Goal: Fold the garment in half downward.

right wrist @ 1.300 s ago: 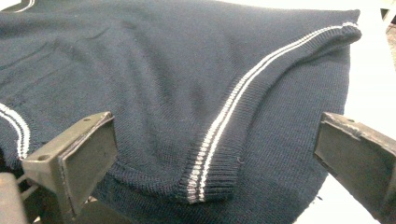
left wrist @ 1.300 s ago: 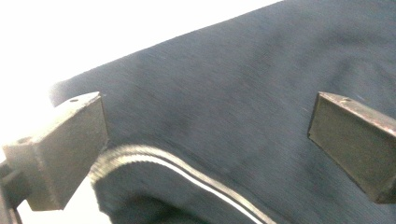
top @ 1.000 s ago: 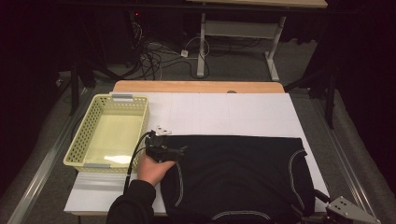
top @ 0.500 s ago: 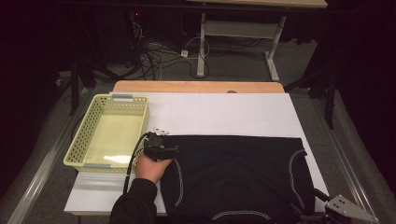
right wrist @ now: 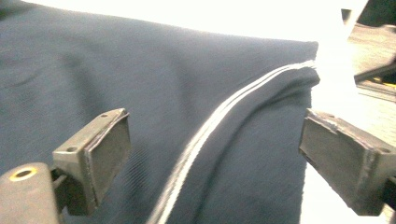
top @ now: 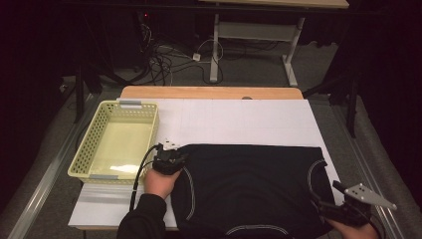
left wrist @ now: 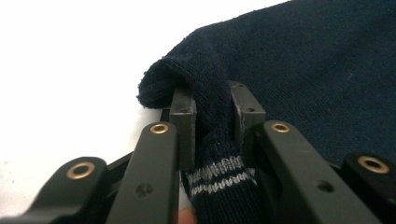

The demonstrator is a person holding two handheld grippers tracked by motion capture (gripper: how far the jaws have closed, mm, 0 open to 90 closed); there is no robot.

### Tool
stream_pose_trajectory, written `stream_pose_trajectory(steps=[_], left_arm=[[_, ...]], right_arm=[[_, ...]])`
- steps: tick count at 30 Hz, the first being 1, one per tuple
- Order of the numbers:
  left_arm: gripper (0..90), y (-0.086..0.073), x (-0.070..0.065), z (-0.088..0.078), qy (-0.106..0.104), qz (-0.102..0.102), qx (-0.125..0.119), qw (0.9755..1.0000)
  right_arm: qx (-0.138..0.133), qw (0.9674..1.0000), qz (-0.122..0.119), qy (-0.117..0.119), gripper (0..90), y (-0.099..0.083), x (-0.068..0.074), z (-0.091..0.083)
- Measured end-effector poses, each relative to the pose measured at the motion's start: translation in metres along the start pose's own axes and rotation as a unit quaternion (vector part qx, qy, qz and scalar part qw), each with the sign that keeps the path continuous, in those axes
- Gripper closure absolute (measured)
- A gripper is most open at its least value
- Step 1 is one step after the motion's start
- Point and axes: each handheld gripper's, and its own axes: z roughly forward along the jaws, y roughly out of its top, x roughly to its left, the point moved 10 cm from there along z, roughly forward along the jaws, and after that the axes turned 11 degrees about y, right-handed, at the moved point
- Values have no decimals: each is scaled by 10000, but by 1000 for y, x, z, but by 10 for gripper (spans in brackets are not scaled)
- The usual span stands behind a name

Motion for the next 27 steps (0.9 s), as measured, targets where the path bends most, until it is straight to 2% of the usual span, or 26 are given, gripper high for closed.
stream_pose_trajectory(steps=[4,8,11,13,17,21,23,24,25,27], left_arm=[[734,0,0,0,-75,-47,-2,10000],[734,0,0,0,-102,-56,0,9999],[740,0,0,0,-118,-48,-9,9999],[740,0,0,0,-154,-74,-3,9999],[740,0,0,0,-149,-69,-9,9999],[741,0,0,0,-141,-49,-19,9999],[740,0,0,0,-133,-42,-17,9999],[740,0,-1,0,-128,-41,-22,9999],[740,0,-1,0,-117,-29,-21,9999],[740,0,-1,0,-103,-15,-21,9999]], right_arm=[[48,9997,118,-231,152,17,-24,16],[211,9987,283,-378,180,34,-46,36],[323,9977,419,-421,197,41,-59,50],[349,9969,596,-370,207,45,-65,60],[708,9942,664,-456,202,42,-78,77],[1132,9891,823,-459,134,28,-87,90],[1282,9880,721,-481,120,24,-87,94],[1342,9870,718,-507,139,24,-86,94],[1361,9871,679,-498,216,24,-85,93],[1283,9892,627,-315,361,25,-80,92]])
